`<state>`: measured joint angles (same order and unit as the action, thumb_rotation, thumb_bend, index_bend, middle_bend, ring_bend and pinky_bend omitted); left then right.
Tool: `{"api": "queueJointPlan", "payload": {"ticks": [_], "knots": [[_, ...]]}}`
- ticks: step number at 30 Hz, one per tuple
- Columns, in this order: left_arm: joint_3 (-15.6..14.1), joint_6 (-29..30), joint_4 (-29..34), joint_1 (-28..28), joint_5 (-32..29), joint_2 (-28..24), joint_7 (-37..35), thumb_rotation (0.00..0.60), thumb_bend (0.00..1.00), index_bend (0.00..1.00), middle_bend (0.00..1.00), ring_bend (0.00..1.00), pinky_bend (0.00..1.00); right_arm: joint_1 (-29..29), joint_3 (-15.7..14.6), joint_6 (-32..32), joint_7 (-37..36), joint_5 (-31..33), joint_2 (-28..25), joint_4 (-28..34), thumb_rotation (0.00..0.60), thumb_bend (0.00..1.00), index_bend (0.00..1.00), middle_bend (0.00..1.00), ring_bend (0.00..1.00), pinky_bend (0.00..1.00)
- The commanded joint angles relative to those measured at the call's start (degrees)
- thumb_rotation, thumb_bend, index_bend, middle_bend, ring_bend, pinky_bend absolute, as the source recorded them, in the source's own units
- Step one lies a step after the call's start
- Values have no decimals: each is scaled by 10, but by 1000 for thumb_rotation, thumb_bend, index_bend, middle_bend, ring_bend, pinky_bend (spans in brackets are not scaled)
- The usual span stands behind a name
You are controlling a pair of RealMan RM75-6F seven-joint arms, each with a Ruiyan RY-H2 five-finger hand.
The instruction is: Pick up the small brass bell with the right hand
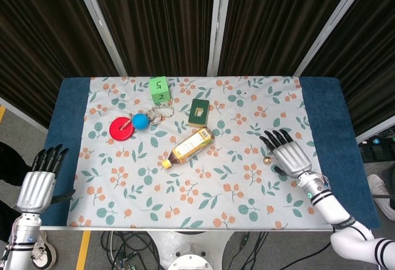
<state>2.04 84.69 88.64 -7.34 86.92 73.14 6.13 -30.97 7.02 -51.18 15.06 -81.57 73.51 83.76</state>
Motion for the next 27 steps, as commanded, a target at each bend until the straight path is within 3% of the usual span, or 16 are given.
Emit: {"api": "queueJointPlan", "payload": {"ticks": [1,11,27], "knots": [[-1,-1,-2,0,-1,0,-2,600,0,0,0,0,7,-12,0,11,14,10,14,-8,600,161,68,0,0,0],[-2,-5,-16,0,-3,5,-16,600,0,0,0,0,7,-25,-6,14,33,33,35,-27,600,202,235,0,0,0],[-3,-7,-23,1,-3,7,-23,600,0,0,0,0,7,-35,-18,5,20,39,54,-56,600,219,399,0,0,0]]}}
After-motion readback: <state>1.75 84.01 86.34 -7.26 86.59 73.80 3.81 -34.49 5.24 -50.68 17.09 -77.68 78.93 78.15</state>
